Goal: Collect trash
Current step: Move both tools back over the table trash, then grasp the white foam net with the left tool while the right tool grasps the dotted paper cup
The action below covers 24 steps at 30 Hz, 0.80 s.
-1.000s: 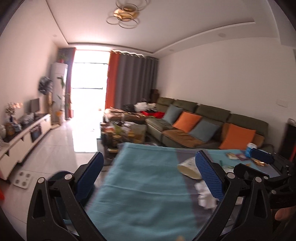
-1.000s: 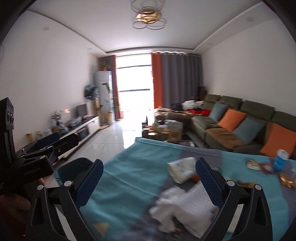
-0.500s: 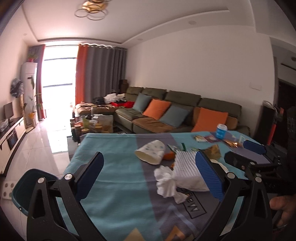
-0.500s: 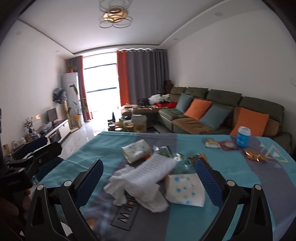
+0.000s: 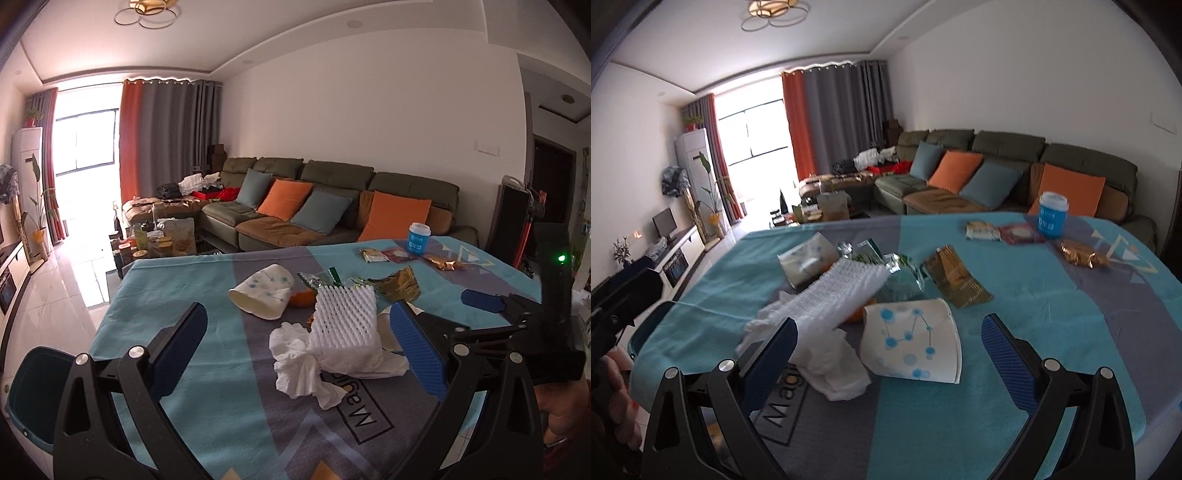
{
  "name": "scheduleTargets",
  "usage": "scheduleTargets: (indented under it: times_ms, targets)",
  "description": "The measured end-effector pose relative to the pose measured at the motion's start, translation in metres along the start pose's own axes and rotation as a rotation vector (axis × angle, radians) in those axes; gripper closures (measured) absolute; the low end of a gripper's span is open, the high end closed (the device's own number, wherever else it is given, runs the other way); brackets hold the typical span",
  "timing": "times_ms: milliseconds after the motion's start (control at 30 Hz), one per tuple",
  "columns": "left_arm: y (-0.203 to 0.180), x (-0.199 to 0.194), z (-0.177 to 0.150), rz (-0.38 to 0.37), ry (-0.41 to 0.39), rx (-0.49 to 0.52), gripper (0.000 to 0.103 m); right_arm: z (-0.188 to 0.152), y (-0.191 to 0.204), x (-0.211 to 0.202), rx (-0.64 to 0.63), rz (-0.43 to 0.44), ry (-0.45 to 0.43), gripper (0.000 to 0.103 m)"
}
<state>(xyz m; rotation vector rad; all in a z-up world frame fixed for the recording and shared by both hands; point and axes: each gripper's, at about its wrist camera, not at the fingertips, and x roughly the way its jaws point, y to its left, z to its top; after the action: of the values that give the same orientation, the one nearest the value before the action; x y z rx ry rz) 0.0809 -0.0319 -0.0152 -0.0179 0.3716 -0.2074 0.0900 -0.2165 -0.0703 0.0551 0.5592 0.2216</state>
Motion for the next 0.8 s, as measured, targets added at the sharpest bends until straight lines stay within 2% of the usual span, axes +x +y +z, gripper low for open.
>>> scheduleTargets:
  times_ms: [300,567,667,800]
  targets:
    - [-0.003,0.044,-0.003,-0.046,0.085,-0.010,0.006,-0.006,-0.013,0.029,0.021,-0.032,0.085,0.007]
    - [-0.014,0.081,-0.002,-0.087,0.144,0.030,0.006,-0.010,-0.020,0.051,0.041,-0.021,0.153,0.007]
    - [-0.017,0.096,-0.003,-0.104,0.170,0.028,0.006,-0.009,-0.023,0.055,0.054,-0.019,0.169,0.012]
    - [-0.022,0.118,-0.004,-0.134,0.213,0.008,0.006,-0.010,-0.029,0.059,0.075,0.004,0.194,0.027]
